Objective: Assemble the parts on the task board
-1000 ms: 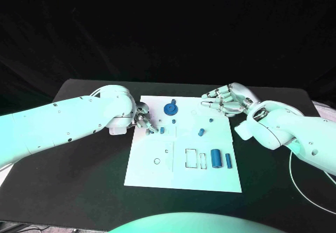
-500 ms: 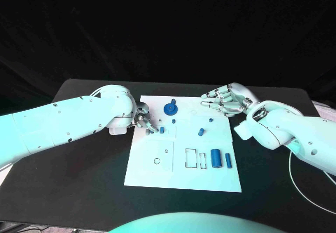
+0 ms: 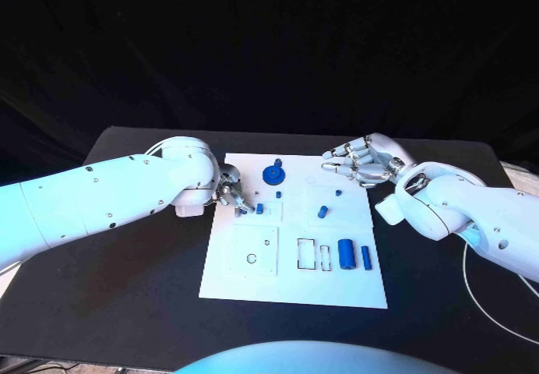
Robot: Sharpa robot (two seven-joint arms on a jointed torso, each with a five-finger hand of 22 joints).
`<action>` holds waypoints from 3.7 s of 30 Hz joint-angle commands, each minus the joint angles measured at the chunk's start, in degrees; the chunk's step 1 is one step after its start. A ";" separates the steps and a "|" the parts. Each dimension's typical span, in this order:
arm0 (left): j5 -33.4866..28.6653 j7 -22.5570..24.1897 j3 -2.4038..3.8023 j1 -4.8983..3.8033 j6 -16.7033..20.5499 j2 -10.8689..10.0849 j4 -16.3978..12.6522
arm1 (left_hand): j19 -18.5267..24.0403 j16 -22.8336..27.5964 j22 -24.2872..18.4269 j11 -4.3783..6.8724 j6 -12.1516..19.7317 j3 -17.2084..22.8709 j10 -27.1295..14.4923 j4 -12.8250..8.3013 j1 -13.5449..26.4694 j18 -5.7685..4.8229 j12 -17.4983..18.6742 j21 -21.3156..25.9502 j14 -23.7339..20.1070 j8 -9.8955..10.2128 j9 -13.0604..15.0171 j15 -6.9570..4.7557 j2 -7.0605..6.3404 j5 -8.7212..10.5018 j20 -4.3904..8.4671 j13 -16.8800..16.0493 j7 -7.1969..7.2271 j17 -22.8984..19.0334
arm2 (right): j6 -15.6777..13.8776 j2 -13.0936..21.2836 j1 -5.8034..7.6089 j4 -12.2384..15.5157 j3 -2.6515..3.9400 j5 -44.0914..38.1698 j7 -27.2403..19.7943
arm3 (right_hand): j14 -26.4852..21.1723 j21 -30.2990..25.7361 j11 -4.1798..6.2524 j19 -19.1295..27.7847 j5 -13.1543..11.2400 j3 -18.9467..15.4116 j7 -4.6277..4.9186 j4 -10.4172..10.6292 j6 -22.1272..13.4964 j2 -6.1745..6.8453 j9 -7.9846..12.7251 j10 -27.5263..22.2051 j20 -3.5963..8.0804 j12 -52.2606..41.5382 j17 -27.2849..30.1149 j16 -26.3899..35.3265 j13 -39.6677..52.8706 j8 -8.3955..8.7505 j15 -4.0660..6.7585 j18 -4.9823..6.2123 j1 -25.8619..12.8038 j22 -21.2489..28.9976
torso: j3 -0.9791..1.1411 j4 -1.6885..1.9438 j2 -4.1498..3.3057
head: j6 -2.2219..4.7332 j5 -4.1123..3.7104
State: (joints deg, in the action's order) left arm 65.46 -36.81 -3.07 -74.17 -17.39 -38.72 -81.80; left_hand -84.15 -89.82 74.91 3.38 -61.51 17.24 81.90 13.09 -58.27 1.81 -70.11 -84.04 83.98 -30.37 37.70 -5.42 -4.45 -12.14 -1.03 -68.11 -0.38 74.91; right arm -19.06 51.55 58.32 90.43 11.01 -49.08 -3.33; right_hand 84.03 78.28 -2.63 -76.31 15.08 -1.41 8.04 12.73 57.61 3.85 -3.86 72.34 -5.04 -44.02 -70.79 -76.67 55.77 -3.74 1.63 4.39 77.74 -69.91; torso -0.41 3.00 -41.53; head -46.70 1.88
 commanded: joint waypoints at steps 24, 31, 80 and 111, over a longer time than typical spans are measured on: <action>-2.00 0.53 1.03 -0.21 8.05 -1.61 -1.19 | -3.62 -0.18 11.60 -0.11 -0.62 -11.18 0.29 3.67 3.06 -0.34 0.32 -0.20 6.02 -0.32 -0.81 -0.45 -1.25 9.14 0.53 0.27 0.07 15.09 | 0.85 -0.21 -0.30 -0.19 -0.01 -0.20 -0.38 | 2.04 -0.36 -0.13 0.31 0.38 -0.56 -0.23 0.01 0.05 -0.70 -0.09 -0.42 0.07 0.03 0.14 0.44 -0.17 -0.21 -0.23 0.34 0.05 0.18 | -0.01 0.03 0.02 | 0.19 -0.04; -4.09 0.75 1.44 -0.32 10.79 -3.09 -1.93 | -3.48 -0.18 11.40 -0.14 -0.47 -13.20 0.11 3.61 3.36 -0.24 0.72 0.21 6.02 -0.36 -0.92 -0.47 -0.98 9.26 0.54 0.63 0.03 15.09 | 0.94 -0.26 -0.40 -0.27 -0.01 -0.20 -0.38 | 2.04 -0.36 -0.13 0.31 0.38 -0.56 -0.23 0.01 0.05 -0.70 -0.09 -0.42 0.07 0.03 0.14 0.44 -0.17 -0.21 -0.23 0.34 0.05 0.18 | -0.02 -0.02 0.03 | 0.37 0.07; 23.34 30.28 -0.76 2.35 21.53 5.50 4.53 | 1.83 12.01 -6.82 -7.44 2.85 -4.38 -20.50 -2.50 -25.73 4.67 57.61 30.50 1.30 25.26 -26.85 4.71 -6.34 5.14 -3.96 59.88 -5.79 -3.00 | -4.30 -0.53 -1.13 -0.39 -0.01 1.09 -3.76 | 1.18 -2.62 -0.17 2.25 1.26 0.05 -0.09 -0.79 -0.47 -2.06 -0.03 -3.51 0.09 7.00 3.52 3.56 -6.10 -0.11 -0.23 1.02 2.04 3.34 | 0.00 -0.04 -0.06 | 1.84 -1.60; 24.02 28.64 -0.33 3.83 20.40 7.74 6.38 | -0.75 11.26 0.79 -6.97 -1.33 6.16 -13.26 -4.97 -27.94 3.06 62.12 19.67 2.27 26.28 -28.81 4.25 -6.43 5.17 -3.40 63.21 -6.77 -4.50 | -3.67 -0.42 -1.13 -0.33 -0.01 1.12 -2.93 | 1.12 -3.25 -0.11 2.47 0.51 0.81 -0.06 -2.28 -0.53 -2.07 -0.05 -3.74 0.18 8.09 4.34 4.51 -7.54 -0.16 -0.15 1.14 4.19 4.02 | 0.02 0.02 -0.05 | 1.19 -1.99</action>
State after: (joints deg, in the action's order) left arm 88.88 -7.19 -3.46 -70.40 4.81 -31.13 -75.49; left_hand -83.74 -78.93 74.95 -3.66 -62.44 23.17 68.30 8.14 -86.48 5.58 -8.16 -64.07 83.77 -4.27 8.93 -0.90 -10.63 -7.22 -4.51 -4.95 -7.23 70.43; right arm -23.41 51.14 57.23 89.96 10.99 -47.89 -6.14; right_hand 84.03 75.23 -2.61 -74.26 15.85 -0.62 7.74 10.82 57.31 1.82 -3.86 69.04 -4.83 -36.25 -66.50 -72.33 48.28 -3.74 1.63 4.38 81.29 -65.94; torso -0.37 2.99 -41.57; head -45.38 -0.14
